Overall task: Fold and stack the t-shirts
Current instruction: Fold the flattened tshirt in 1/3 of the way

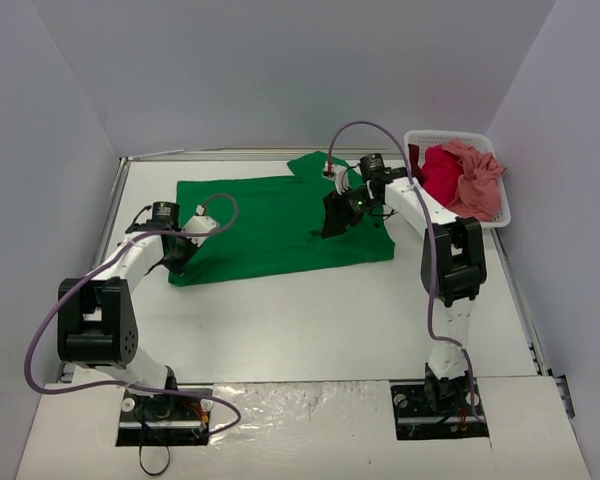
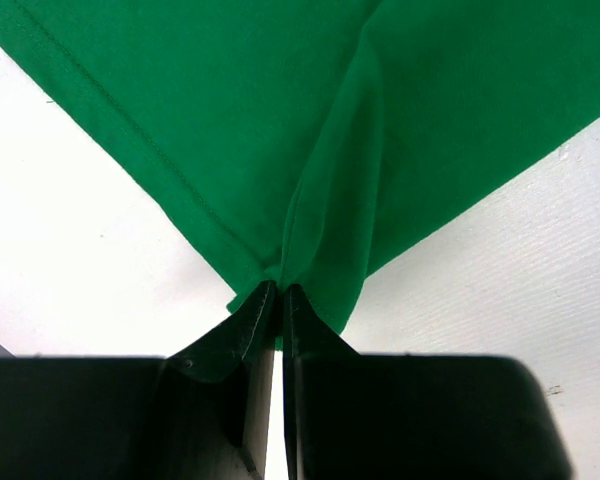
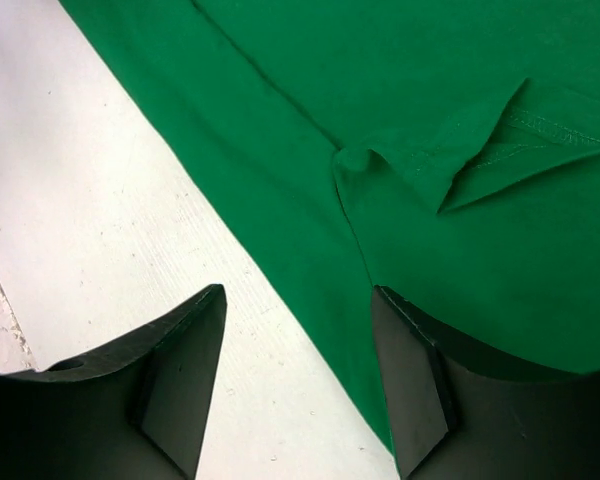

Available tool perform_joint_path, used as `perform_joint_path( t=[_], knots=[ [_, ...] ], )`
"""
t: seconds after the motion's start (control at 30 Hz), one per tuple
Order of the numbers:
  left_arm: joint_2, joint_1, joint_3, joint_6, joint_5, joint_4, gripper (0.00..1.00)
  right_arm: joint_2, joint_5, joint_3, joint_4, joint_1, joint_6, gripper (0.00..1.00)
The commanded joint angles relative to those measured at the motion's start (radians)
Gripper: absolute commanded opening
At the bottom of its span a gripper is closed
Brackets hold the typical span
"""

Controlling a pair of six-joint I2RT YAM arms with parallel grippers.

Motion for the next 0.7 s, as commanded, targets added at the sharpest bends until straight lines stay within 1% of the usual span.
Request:
perform_joint_path(
  t=[0.0,0.17,0.67],
  knots=[
    [-0.036,0.007,0.002,-0.005,0.018,-0.005,0.02,0.019,-0.023,-0.004,-0.015,0.002,-0.006,0.55],
    [-0.033,0.007,-0.004,-0.008,0.018,-0.005,0.02,0.06,-0.028,0.004,-0.014,0.004,-0.005,0.55],
    [-0.028,0.009,-0.02,-0.007,0.01,0.007,0.02,0.188,-0.043,0.103,-0.017,0.017,0.004,0.55]
  ],
)
